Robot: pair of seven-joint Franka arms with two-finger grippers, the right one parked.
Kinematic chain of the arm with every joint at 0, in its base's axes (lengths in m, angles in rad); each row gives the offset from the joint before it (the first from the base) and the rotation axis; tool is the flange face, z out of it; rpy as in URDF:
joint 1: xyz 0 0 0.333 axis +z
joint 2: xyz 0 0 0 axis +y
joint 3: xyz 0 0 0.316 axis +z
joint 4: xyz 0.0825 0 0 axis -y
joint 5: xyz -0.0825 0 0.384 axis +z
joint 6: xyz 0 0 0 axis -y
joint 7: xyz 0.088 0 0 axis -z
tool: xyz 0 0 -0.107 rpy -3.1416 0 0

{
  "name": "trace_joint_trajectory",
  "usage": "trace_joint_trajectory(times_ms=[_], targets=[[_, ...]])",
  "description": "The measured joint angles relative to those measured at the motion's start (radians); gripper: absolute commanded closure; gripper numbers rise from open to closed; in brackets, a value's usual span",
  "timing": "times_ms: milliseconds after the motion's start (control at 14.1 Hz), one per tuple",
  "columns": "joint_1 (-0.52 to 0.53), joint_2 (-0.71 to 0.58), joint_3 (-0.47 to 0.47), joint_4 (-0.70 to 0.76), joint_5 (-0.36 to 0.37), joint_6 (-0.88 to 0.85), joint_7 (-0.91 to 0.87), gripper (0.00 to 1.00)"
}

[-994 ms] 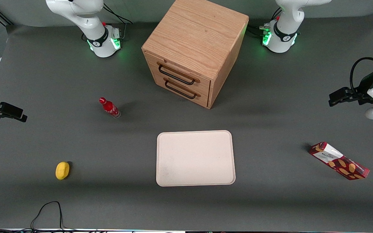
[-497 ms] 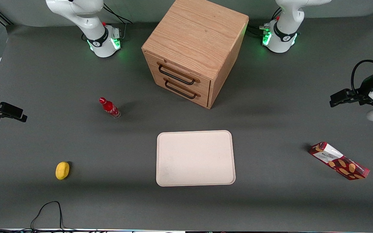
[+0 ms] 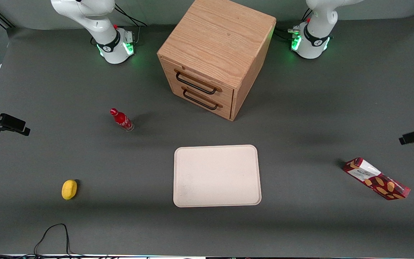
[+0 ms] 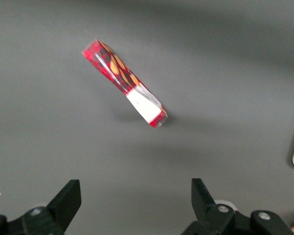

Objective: Place red cookie box on tray
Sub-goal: 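Move the left gripper down toward the red plaid cookie box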

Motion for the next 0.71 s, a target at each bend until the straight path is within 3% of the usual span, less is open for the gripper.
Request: trace_joint_trajectory(times_ms=[213,426,710], targets=[[0.026,0.12,0.0,0.134,0.01,0.004,0.083,0.0],[0.027,0.155,-0.001,0.173,0.017,0.002,0.081,0.0],[0.027,0.158,-0.003,0.171,0.017,-0.011,-0.2,0.0]])
